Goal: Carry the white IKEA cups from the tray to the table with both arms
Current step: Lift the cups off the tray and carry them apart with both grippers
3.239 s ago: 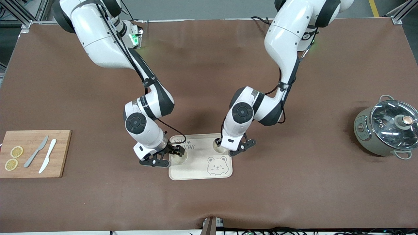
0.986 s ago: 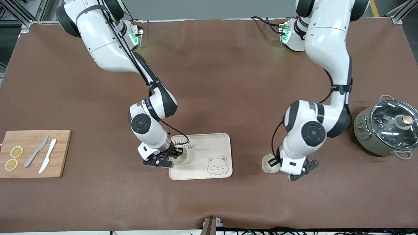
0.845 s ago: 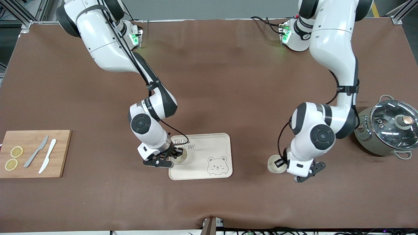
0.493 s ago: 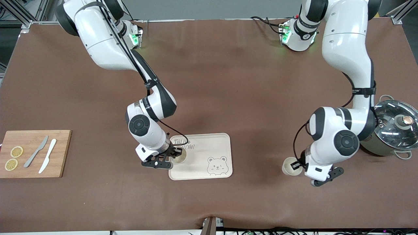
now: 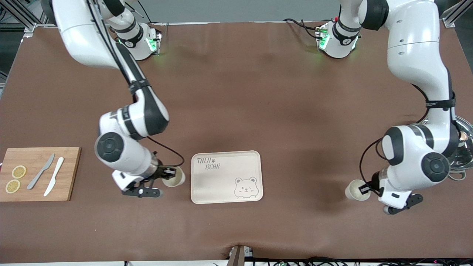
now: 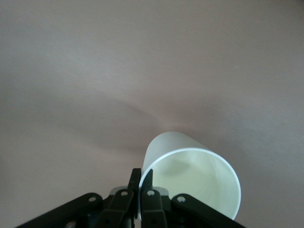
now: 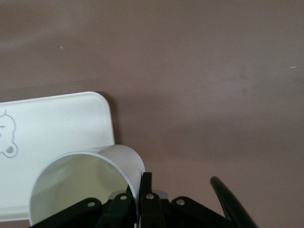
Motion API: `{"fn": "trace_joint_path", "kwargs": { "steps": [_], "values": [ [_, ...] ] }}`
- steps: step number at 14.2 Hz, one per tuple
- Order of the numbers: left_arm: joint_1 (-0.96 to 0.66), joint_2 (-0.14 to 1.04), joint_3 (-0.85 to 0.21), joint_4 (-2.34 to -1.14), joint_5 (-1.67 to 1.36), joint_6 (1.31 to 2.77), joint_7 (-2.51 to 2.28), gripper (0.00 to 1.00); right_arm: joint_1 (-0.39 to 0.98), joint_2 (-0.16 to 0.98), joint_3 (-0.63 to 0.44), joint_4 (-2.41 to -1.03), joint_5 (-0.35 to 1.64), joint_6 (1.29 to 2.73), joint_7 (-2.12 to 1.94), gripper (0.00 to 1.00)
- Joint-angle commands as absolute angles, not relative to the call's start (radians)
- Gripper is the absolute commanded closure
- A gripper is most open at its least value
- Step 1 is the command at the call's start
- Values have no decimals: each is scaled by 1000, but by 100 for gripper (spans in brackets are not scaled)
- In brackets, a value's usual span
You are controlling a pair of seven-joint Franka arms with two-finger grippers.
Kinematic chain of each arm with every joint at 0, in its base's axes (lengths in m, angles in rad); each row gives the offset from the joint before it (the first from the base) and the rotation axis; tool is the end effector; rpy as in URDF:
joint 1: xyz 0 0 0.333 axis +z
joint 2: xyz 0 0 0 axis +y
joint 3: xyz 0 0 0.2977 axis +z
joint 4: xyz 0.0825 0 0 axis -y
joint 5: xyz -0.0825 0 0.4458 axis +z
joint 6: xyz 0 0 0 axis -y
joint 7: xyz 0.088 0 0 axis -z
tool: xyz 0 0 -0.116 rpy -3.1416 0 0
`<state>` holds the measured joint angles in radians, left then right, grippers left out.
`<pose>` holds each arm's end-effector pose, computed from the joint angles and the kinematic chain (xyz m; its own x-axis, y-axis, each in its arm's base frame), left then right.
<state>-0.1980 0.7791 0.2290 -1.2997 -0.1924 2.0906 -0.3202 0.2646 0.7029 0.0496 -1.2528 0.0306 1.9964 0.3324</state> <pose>0.7884 -0.0222 0.2379 0.9291 0.3688 0.0273 0.3684 -0.9295 0.0191 0.7554 0.2389 0.3042 0.9989 -0.0433 0.0188 -0.0419 -0.9966 -0.0703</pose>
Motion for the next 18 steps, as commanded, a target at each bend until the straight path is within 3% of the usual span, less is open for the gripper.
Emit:
{"fn": "trace_joint_path", "kwargs": {
  "steps": [1,5,12,14,18],
  "values": [
    [-172,775,222,-1316,-206,2082,-259,100,192,644,66,-1278,29,1930,195,100],
    [-141,805,219,-1316,-216,2083,-219,100,91,620,67,-1279,31,1868,-16,100],
    [-117,830,215,-1315,-218,2091,-174,97,-44,643,67,-1284,55,1899,-311,100],
    [-115,831,215,-1315,-218,2092,-158,61,-64,667,66,-1292,55,1930,-354,100],
    [-117,824,215,-1310,-218,2092,-156,22,-83,707,66,-1347,55,2065,-406,100]
  ]
}}
